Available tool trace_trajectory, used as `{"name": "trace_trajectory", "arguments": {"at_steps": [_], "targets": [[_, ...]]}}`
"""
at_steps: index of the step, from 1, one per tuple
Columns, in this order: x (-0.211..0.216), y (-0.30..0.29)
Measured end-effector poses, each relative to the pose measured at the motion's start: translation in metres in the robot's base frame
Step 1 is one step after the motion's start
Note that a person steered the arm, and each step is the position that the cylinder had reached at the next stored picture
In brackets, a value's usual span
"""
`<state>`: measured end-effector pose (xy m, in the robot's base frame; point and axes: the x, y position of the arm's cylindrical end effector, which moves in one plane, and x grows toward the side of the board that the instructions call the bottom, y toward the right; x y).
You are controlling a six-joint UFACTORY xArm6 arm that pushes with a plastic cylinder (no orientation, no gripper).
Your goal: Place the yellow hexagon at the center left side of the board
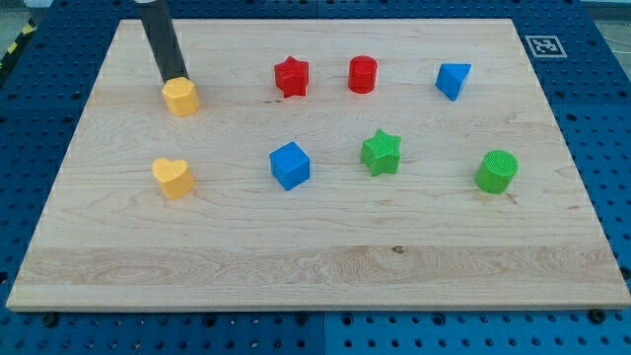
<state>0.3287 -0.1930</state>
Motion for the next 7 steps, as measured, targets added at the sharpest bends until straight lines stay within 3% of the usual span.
{"name": "trace_trajectory", "arguments": {"at_steps": [4, 7], "targets": [[-0.009, 0.011], [0.01, 0.013]]}}
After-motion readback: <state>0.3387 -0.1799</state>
